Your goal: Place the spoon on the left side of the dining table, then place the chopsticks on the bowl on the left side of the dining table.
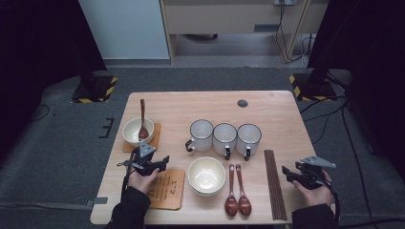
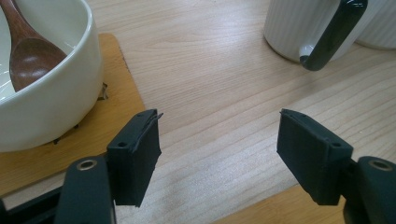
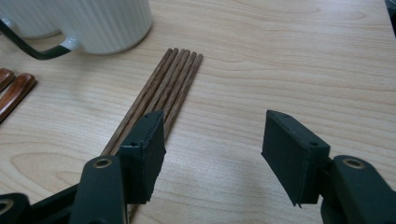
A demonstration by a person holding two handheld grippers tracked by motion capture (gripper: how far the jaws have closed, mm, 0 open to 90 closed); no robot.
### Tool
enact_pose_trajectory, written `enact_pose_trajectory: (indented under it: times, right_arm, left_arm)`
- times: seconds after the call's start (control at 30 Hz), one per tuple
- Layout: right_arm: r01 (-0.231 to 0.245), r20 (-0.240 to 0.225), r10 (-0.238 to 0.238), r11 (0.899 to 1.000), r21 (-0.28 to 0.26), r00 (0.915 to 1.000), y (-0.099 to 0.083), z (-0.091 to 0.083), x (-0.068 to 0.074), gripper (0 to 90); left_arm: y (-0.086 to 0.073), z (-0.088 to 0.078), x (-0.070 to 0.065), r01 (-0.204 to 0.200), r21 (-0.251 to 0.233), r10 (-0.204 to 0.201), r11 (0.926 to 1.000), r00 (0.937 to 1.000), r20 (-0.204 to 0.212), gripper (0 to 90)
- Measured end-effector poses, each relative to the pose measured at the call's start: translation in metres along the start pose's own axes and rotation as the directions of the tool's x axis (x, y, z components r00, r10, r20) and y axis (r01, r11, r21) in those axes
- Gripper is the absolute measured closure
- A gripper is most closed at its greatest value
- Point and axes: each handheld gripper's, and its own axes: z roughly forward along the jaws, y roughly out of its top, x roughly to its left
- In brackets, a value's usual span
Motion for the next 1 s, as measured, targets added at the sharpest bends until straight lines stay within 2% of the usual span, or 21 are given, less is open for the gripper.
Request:
enact_pose_trajectory:
  times: [0.13,0.27,0.53,1.0]
  right_arm:
    - [0.005,-0.011,-0.005,1.0,0.01,0.9999,0.0,0.0,0.005,40.0]
    - [0.014,-0.021,-0.013,1.0,0.017,0.9997,0.001,0.002,0.009,40.7]
    - [0.027,-0.029,-0.026,0.999,0.033,0.9992,0.001,0.006,0.013,45.6]
    - [0.048,-0.055,-0.044,0.995,0.082,0.9975,0.0,0.01,0.02,56.2]
  left_arm:
    - [-0.002,0.002,-0.001,-0.003,0.014,0.003,0.9999,1.0,0.002,29.1]
    - [0.0,0.0,-0.002,0.0,-0.009,0.0,1.0,1.0,0.006,28.9]
    - [0.001,-0.001,-0.001,0.001,-0.016,-0.001,0.9999,1.0,0.007,28.0]
    - [0.0,0.004,-0.002,-0.014,0.012,0.014,0.9998,0.9999,0.002,27.4]
